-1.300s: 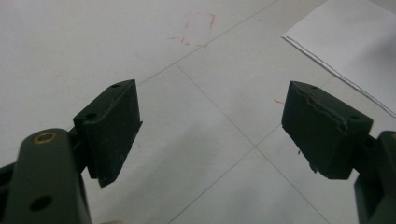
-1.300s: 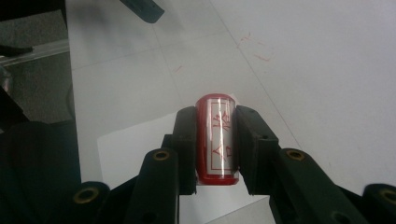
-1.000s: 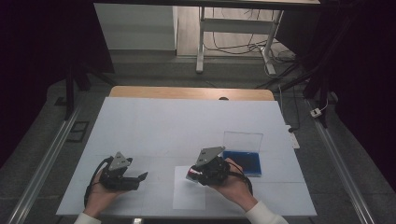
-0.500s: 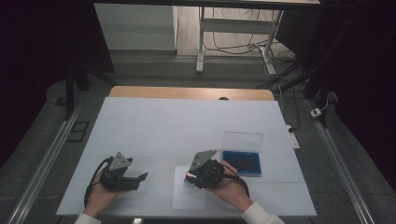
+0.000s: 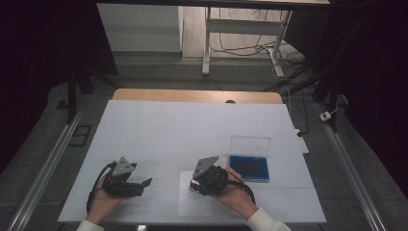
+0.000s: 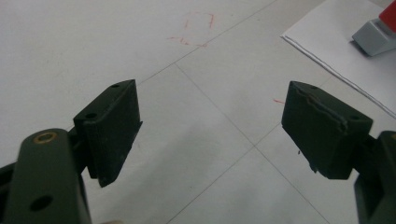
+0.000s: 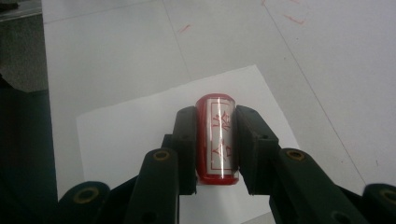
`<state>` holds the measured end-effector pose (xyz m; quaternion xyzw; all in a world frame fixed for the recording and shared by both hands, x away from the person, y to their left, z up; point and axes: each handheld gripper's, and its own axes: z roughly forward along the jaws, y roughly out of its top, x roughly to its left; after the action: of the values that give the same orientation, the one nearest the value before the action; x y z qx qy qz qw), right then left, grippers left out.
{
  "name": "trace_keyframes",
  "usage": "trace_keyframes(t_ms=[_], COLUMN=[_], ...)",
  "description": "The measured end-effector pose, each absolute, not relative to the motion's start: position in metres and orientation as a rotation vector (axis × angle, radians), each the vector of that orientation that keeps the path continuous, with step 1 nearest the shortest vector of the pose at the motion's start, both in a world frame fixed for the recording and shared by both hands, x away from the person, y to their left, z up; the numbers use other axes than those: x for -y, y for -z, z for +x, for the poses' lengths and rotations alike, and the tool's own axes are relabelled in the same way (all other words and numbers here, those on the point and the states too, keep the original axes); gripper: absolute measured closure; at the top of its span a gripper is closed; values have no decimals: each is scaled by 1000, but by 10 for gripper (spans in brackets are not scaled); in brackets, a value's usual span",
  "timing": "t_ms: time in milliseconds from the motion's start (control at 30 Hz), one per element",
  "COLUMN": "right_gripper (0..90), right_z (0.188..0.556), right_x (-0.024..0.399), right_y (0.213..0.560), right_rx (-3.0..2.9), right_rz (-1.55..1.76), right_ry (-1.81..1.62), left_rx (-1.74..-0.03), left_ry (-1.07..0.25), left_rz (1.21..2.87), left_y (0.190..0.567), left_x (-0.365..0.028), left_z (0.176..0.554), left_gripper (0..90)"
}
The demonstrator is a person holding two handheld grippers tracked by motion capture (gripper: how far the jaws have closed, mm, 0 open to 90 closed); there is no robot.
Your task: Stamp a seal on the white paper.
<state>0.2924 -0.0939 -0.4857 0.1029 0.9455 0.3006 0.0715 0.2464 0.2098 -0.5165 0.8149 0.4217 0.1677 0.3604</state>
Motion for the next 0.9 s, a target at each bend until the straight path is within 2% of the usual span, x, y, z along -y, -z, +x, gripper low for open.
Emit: trace_keyframes(t_ms=[900], right_gripper=[710], right_z=[298], right_x=[88], right_y=[487], right_rx=[-2880], right_rz=[321], right_ry=[-846], left_rx=[-1088], left_ry=[-434], left_rz=[2104], left_y=[517], left_x=[-209], left_z=[246], left_gripper=[195])
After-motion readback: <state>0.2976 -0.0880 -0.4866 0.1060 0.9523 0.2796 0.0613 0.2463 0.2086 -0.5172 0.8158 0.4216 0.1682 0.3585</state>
